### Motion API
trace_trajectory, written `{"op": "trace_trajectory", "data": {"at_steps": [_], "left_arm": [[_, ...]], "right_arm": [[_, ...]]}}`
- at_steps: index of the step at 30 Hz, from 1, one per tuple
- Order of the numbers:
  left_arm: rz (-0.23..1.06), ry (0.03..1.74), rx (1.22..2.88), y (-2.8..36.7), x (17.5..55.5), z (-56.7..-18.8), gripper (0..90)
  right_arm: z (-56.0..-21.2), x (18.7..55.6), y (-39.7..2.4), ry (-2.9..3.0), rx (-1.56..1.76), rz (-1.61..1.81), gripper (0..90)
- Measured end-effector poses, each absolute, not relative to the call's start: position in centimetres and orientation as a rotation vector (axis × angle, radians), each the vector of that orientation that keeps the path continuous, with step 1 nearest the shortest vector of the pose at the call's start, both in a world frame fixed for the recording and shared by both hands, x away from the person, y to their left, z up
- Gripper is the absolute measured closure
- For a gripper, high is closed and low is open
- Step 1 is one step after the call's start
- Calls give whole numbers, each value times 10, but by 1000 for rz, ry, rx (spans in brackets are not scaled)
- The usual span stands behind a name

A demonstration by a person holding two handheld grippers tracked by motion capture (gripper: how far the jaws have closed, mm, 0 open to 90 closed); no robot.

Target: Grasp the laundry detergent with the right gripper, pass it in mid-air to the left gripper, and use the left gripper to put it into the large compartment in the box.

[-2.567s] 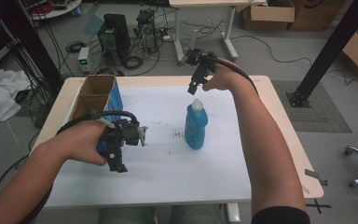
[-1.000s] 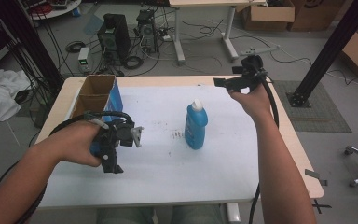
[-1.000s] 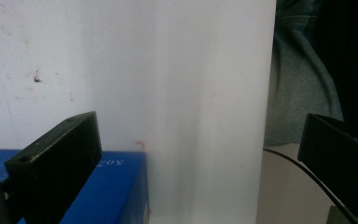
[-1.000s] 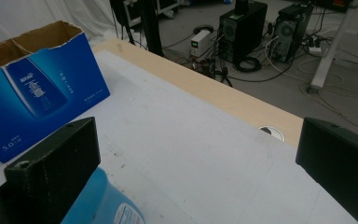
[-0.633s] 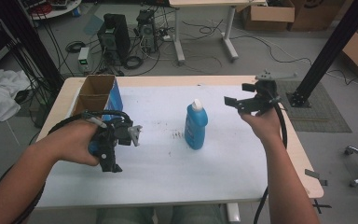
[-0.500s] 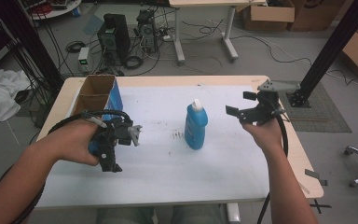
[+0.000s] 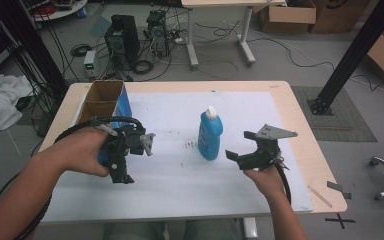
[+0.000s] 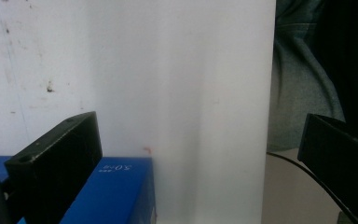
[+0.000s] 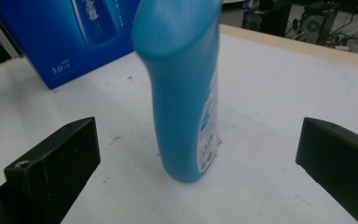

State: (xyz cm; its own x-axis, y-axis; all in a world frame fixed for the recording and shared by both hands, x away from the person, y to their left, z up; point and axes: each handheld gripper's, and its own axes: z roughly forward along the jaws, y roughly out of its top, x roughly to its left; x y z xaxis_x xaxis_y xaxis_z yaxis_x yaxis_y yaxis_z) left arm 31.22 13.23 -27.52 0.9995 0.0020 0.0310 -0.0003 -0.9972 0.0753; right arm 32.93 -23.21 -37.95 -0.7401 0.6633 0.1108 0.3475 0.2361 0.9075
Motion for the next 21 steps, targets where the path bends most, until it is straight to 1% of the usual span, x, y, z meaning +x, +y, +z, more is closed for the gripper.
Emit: {"op": "trace_trajectory", "data": {"at_steps": [2,9,21], "left_arm": [[49,3,3068,132,311,-274,1],[55,3,3071,131,308,-271,1],[51,4,3074,130,306,-272,1]], "right_arm": [[-391,328,-219,2234,931,1480,0],[-413,336,-194,2228,949,1433,0],[-432,355,-172,2183,1019,1468,0]]}}
